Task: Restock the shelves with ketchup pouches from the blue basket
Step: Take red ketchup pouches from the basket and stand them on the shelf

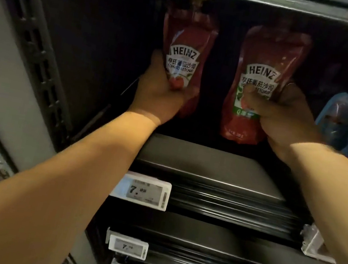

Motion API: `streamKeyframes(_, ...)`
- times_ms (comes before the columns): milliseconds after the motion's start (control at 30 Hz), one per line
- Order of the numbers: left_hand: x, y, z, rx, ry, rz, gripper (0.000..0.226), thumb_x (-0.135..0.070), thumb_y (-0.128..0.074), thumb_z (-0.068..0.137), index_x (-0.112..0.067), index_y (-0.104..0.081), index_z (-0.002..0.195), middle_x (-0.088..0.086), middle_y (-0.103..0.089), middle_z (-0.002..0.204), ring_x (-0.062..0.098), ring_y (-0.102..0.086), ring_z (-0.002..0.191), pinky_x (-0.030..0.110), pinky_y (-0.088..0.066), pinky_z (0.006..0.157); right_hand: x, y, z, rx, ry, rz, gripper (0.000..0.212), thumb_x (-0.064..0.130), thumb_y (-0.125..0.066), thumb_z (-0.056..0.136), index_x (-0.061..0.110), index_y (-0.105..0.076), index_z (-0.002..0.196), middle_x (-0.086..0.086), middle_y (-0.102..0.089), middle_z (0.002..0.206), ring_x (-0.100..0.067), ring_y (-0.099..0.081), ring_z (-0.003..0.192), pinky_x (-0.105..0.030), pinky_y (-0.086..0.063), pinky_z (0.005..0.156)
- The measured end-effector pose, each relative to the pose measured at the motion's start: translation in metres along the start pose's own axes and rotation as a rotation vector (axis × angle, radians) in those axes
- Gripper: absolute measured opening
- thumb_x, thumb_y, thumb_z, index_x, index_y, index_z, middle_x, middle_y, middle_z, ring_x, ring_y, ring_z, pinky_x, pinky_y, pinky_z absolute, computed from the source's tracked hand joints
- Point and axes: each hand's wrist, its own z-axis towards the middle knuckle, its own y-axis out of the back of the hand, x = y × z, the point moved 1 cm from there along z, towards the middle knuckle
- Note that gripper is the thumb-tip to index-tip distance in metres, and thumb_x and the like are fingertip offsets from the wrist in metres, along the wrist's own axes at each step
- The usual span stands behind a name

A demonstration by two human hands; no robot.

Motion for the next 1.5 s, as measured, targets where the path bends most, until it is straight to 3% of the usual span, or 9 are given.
streamKeyframes(167, 0.023, -0.007, 0.01, -0.045, -0.062, -0.03, 0.061, -0.027, -0.083, 0.077, -0.037, -0.04, 0.119, -0.024, -0.061, 0.103, -0.022, -0.058, 0.09, -0.001, -0.045, 0.065, -0.014, -0.012, 0.026, 0.076, 0.032, 0.024, 0.038, 0.02, -0.068, 0.095, 0.015, -0.057, 0.132, 0.0, -0.073, 0.117, -0.011, -0.072, 0.104, -0.023, -0.059, 0.08)
streamKeyframes(233, 0.024, -0.008, 0.012, -0.047, -0.076, -0.049, 0.062, -0.026, -0.082, 0.078, -0.039, -0.039, 0.121, -0.025, -0.06, 0.104, -0.025, -0.056, 0.091, 0.002, -0.047, 0.069, -0.014, -0.018, 0.04, 0.088, 0.045, 0.006, 0.035, 0.018, -0.067, 0.095, 0.022, -0.058, 0.128, 0.005, -0.073, 0.114, -0.007, -0.072, 0.101, -0.023, -0.059, 0.08)
streamKeyframes(433, 0.017, -0.001, 0.009, -0.131, -0.118, -0.018, 0.093, -0.022, -0.088, 0.072, -0.028, -0.029, 0.143, 0.003, -0.055, 0.133, 0.013, -0.062, 0.116, 0.04, -0.057, 0.096, -0.03, -0.045, 0.071, 0.006, 0.136, 0.096, 0.037, 0.009, -0.067, 0.095, 0.023, -0.054, 0.127, 0.007, -0.07, 0.112, -0.006, -0.07, 0.099, -0.023, -0.058, 0.081)
streamKeyframes(567, 0.005, 0.0, 0.001, -0.263, -0.229, 0.287, 0.116, -0.023, -0.092, 0.065, -0.031, -0.02, 0.155, 0.012, -0.041, 0.142, 0.028, -0.051, 0.128, 0.041, -0.045, 0.106, -0.05, -0.054, 0.083, 0.018, 0.166, 0.078, 0.055, 0.006, -0.072, 0.09, 0.021, -0.047, 0.136, 0.007, -0.067, 0.118, -0.006, -0.067, 0.107, -0.024, -0.056, 0.088)
streamKeyframes(700, 0.006, -0.008, 0.006, -0.295, -0.268, 0.472, 0.114, -0.028, -0.087, 0.072, -0.032, -0.012, 0.158, 0.009, -0.04, 0.142, 0.03, -0.046, 0.131, 0.034, -0.035, 0.096, -0.057, -0.049, 0.092, 0.08, 0.155, -0.075, 0.06, 0.013, -0.076, 0.088, 0.03, -0.044, 0.136, 0.01, -0.064, 0.121, -0.009, -0.062, 0.113, -0.024, -0.05, 0.093)
streamKeyframes(900, 0.016, -0.033, 0.065, -0.215, -0.178, 0.493, 0.114, -0.024, -0.084, 0.078, -0.03, -0.004, 0.16, 0.015, -0.044, 0.136, 0.033, -0.049, 0.126, 0.039, -0.041, 0.1, -0.058, -0.041, 0.094, -0.127, 0.149, -0.21, 0.064, 0.023, -0.079, 0.086, 0.017, -0.045, 0.14, 0.014, -0.057, 0.109, -0.005, -0.057, 0.098, -0.001, -0.036, 0.065)
streamKeyframes(1133, 0.042, -0.064, 0.122, -0.144, -0.094, 0.359, 0.096, -0.018, -0.068, 0.094, -0.034, 0.0, 0.161, 0.016, -0.028, 0.157, 0.033, -0.036, 0.142, 0.042, -0.031, 0.118, -0.068, -0.031, 0.1, -0.238, 0.1, -0.317, 0.052, 0.018, -0.065, 0.096, 0.023, -0.041, 0.143, 0.013, -0.06, 0.107, -0.008, -0.059, 0.094, -0.007, -0.037, 0.064)
streamKeyframes(1267, 0.049, -0.072, 0.135, -0.134, -0.033, 0.25, 0.091, -0.023, -0.061, 0.097, -0.039, 0.003, 0.16, 0.017, -0.028, 0.153, 0.034, -0.039, 0.14, 0.041, -0.031, 0.119, -0.064, -0.034, 0.107, -0.3, 0.081, -0.478, 0.056, 0.024, -0.061, 0.096, 0.021, -0.034, 0.146, -0.005, -0.064, 0.123, -0.025, -0.063, 0.107, -0.029, -0.047, 0.084)
streamKeyframes(1500, 0.056, -0.076, 0.138, -0.09, 0.006, 0.275, 0.106, -0.027, -0.071, 0.09, -0.041, 0.009, 0.158, 0.017, -0.021, 0.152, 0.04, -0.034, 0.14, 0.048, -0.03, 0.118, -0.059, -0.059, 0.145, -0.254, -0.031, -0.603, 0.071, 0.031, -0.057, 0.099, 0.019, -0.018, 0.157, -0.017, -0.057, 0.136, -0.036, -0.057, 0.121, -0.041, -0.05, 0.098)
